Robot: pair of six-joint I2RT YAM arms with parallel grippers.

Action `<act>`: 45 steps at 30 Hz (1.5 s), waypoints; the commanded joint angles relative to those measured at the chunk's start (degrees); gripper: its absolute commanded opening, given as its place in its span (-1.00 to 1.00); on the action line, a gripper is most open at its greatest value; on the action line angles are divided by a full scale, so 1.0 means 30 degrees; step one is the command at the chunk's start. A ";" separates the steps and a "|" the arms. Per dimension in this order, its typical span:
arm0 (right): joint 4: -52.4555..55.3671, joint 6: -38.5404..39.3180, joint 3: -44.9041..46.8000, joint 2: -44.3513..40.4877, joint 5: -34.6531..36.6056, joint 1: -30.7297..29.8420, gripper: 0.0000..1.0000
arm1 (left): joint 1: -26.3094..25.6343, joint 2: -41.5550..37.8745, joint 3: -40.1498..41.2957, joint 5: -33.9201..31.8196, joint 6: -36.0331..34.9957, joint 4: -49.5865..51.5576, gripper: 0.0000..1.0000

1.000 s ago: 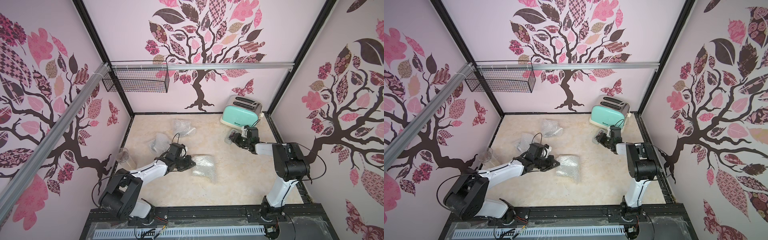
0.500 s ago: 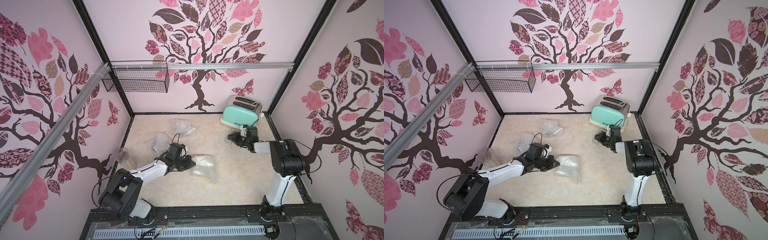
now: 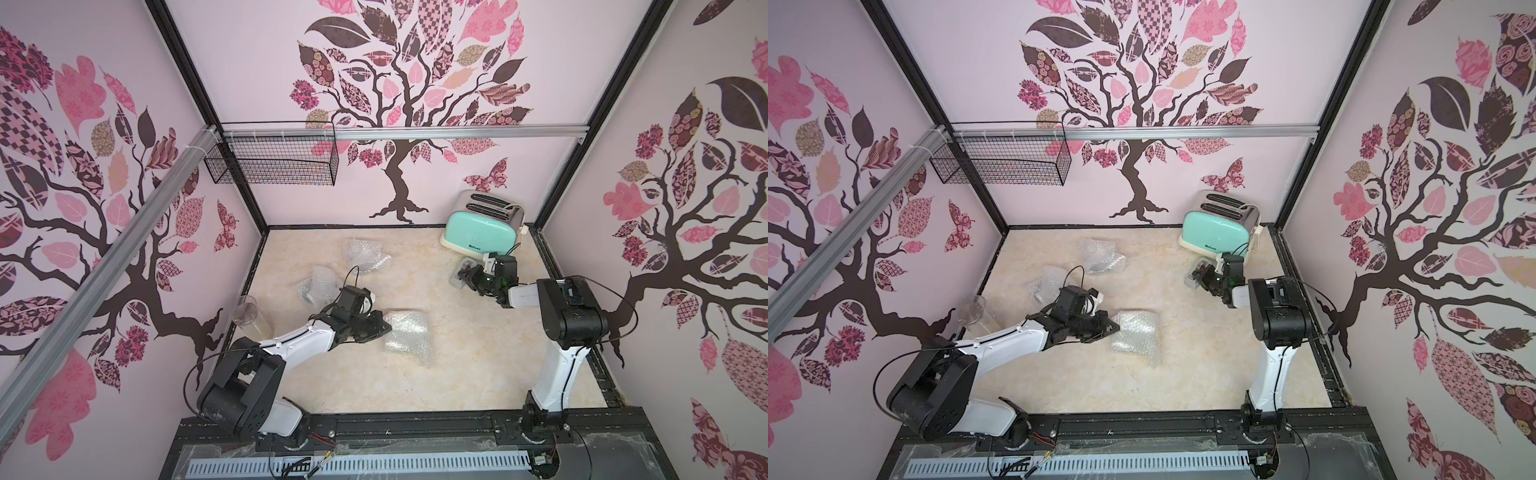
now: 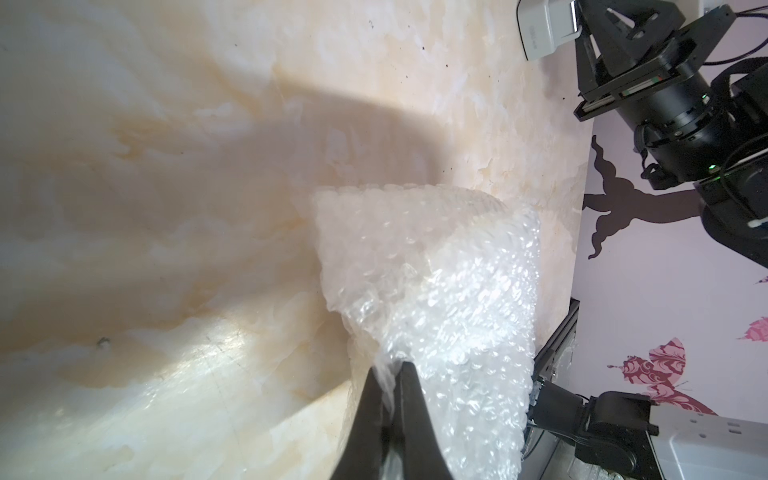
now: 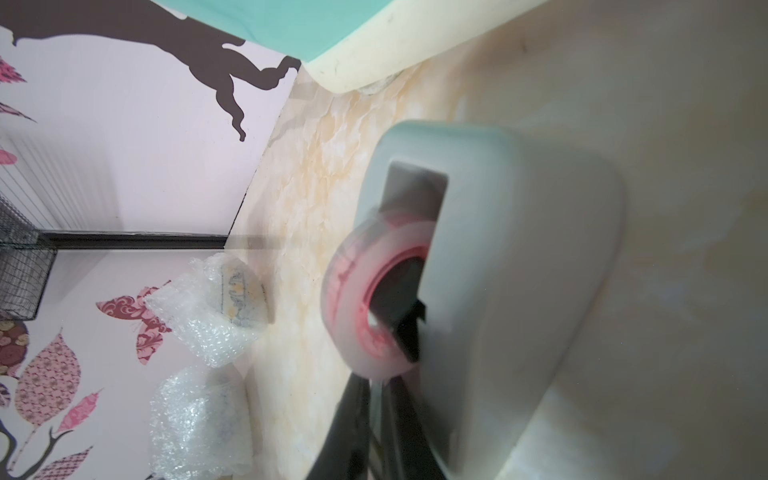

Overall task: Wrap bowls in bubble wrap
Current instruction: Tear off the tape using the Tape Cutter.

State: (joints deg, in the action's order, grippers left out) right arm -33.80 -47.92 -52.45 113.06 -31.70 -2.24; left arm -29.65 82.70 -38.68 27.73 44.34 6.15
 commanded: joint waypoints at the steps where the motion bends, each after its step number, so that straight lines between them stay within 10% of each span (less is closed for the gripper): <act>1: -0.0959 -0.0722 0.0289 0.0169 -0.0745 -0.0017 -0.84 | 0.0052 -0.0263 -0.0318 0.0158 -0.0394 0.0235 -1.00; 45: -0.5077 -0.3561 0.4585 -0.1811 -0.0865 -0.1696 -1.00 | 0.0041 -0.0291 -0.0115 0.0221 -0.0417 0.0088 -1.00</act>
State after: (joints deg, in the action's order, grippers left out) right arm -48.99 -58.37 -39.55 106.87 -35.48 -6.74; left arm -29.65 82.65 -38.68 27.75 43.90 6.13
